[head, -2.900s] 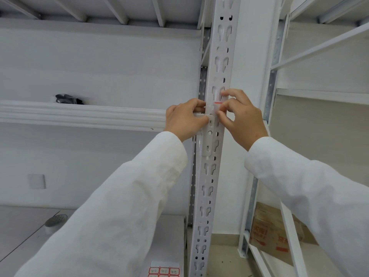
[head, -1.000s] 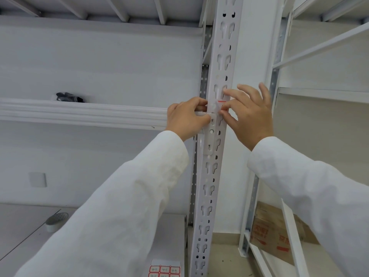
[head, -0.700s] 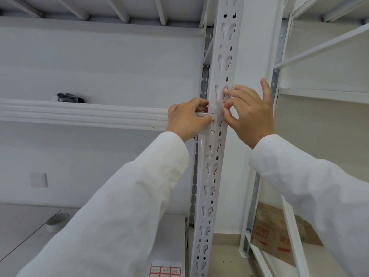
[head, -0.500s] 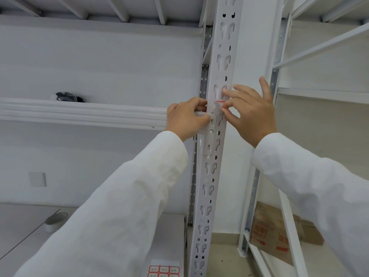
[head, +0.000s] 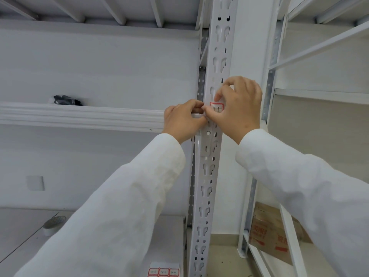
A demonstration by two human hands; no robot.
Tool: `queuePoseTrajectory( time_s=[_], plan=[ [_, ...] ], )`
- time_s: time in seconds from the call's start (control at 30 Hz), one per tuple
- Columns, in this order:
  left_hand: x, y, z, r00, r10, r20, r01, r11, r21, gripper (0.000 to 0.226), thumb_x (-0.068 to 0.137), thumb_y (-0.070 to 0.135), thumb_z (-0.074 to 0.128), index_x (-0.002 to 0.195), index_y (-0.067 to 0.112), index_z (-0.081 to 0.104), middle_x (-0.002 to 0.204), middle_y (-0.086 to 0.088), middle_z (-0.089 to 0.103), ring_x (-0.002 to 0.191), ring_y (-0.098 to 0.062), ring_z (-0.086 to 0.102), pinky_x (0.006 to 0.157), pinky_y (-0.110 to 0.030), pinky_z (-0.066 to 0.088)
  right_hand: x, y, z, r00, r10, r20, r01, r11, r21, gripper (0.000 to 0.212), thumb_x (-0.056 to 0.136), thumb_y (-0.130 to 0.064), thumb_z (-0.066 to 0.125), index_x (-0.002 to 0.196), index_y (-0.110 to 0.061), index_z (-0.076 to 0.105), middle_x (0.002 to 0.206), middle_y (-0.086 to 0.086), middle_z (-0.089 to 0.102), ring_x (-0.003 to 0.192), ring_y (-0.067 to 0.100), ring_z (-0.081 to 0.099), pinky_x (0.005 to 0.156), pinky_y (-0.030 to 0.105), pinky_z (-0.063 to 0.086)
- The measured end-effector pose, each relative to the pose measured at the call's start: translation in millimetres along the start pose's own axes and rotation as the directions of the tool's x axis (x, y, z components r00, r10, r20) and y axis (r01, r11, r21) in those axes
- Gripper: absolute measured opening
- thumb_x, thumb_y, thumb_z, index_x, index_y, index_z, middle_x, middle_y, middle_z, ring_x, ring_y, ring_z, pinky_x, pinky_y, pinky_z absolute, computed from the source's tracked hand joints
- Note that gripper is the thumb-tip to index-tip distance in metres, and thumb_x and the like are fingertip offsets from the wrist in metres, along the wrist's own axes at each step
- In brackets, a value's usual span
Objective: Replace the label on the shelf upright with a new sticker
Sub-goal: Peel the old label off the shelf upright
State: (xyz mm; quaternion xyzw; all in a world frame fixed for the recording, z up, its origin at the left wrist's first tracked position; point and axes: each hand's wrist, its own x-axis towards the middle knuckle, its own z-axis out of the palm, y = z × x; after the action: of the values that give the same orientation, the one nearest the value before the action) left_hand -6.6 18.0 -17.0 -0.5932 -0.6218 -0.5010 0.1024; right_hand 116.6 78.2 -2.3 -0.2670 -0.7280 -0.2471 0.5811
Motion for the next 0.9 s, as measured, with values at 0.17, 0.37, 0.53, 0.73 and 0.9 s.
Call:
queuePoseTrajectory(
  time_s=[0.17,0.37,0.53,0.73,0.9],
  plan=[
    [-0.4,-0.6,-0.4,1.0,0.002,0.004,-0.002,1.0,0.002,0.034,0.083,0.031,0.057,0.117,0.031,0.058,0.116,0.014,0.068,0.119,-0.005,0.051,0.093,-0.018,0.014,-2.9,-1.9,-1.2,0.989,0.141,0.053,-0.143,0.989,0.034,0.016,0.077,-0.03,0.06,0.069,-0.016,0.065,0.113,0.003,0.053,0.115,0.025,0.042,0.108,0.041,0.019],
    [0.1,0.1,0.2,1.0,0.002,0.005,-0.002,1.0,0.004,0.033,0.082,0.029,0.057,0.115,0.031,0.059,0.115,0.015,0.068,0.117,-0.005,0.053,0.093,-0.019,0.014,-9.5,-0.8,1.2,0.978,0.205,0.032,-0.207,0.97,0.128,0.013,0.078,-0.025,0.059,0.072,-0.013,0.061,0.109,0.002,0.054,0.111,0.025,0.044,0.1,0.036,0.025],
    [0.0,0.1,-0.3,1.0,0.0,0.004,0.0,1.0,-0.002,0.033,0.083,0.029,0.057,0.116,0.03,0.059,0.116,0.014,0.069,0.118,-0.005,0.053,0.094,-0.019,0.014,-14.0,3.1,0.2,0.98,0.194,0.044,-0.199,0.959,0.202,0.011,0.081,-0.027,0.061,0.082,-0.016,0.062,0.105,0.001,0.053,0.109,0.022,0.045,0.093,0.029,0.025],
    [-0.2,-1.0,0.5,1.0,0.002,0.007,-0.002,1.0,0.0,0.032,0.084,0.033,0.058,0.116,0.03,0.059,0.116,0.015,0.068,0.118,-0.005,0.053,0.092,-0.019,0.015,-12.7,24.0,-7.9,0.995,-0.014,0.103,-0.012,0.969,0.249,0.023,0.085,-0.033,0.058,0.103,-0.023,0.067,0.111,0.002,0.056,0.108,0.022,0.047,0.091,0.031,0.027],
    [-0.7,-0.4,-0.1,1.0,-0.003,0.008,0.003,1.0,0.001,0.032,0.084,0.032,0.057,0.117,0.03,0.059,0.117,0.014,0.068,0.118,-0.007,0.052,0.093,-0.019,0.015,-7.1,34.2,-11.1,0.979,-0.172,0.114,0.161,0.982,0.102,0.026,0.087,-0.023,0.048,0.103,-0.021,0.069,0.112,0.008,0.06,0.105,0.03,0.05,0.084,0.033,0.03]
  ],
)
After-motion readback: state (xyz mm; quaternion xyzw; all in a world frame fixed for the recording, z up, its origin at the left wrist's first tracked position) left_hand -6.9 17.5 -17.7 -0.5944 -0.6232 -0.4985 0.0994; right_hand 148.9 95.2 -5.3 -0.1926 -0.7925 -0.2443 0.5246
